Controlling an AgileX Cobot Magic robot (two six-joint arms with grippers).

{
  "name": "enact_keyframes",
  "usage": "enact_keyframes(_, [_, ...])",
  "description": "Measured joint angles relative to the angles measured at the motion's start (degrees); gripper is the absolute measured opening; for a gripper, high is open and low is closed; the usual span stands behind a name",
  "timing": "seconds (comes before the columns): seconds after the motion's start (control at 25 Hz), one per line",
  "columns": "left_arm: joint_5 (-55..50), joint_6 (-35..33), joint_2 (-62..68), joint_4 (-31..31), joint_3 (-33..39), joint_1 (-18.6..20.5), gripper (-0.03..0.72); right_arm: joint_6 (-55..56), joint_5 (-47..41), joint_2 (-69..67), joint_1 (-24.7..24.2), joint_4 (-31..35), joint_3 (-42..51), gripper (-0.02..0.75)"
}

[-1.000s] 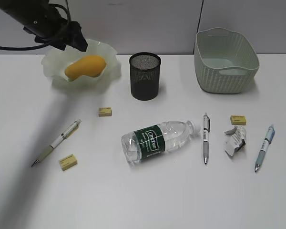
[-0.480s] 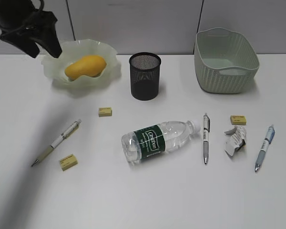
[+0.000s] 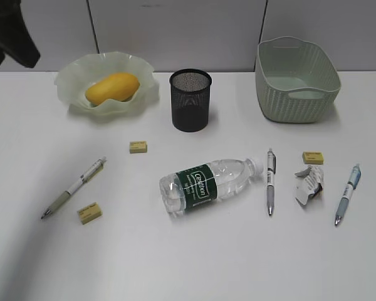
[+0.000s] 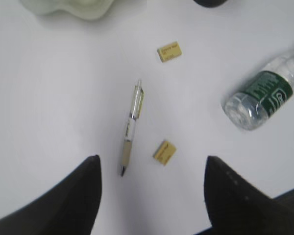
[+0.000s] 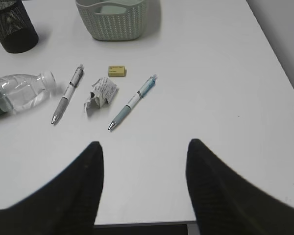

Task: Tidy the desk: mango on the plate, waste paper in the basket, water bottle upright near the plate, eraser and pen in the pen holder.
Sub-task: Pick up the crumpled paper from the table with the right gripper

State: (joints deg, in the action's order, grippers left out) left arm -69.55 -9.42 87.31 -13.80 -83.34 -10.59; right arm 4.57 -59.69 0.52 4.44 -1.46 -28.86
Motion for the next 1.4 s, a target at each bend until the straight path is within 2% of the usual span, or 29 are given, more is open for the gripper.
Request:
enact_keyframes(0.24, [-0.19,0.05,-14.78,0.05,14.62,0.0,0.491,0.0,0.0,0.0,0.0,0.0,0.0,0.435])
enact_keyframes(0.4, [1.63,0.05,-23.97,0.05,21.37,0.0,0.491,0.0,0.0,0.0,0.0,0.0,0.0,0.435])
enact_keyframes(0.8, [5.6,1.35,-49.72,-0.25,34.2,0.0,0.491,0.0,0.0,0.0,0.0,0.05,0.0,0.435])
enact_keyframes(1.04, [2.14,4.97,-62.85,0.21,41.48,0.0,0.491,0.0,0.0,0.0,0.0,0.05,0.0,0.435])
enact_keyframes(1.24, [-0.21,5.38,-70.18,0.34,46.74,0.0,0.491,0.0,0.0,0.0,0.0,0.5,0.0,0.435])
enact_keyframes(1.4, [0.22,5.54,-72.21,2.62,47.95,0.0,0.491,0.0,0.0,0.0,0.0,0.88,0.0,0.435])
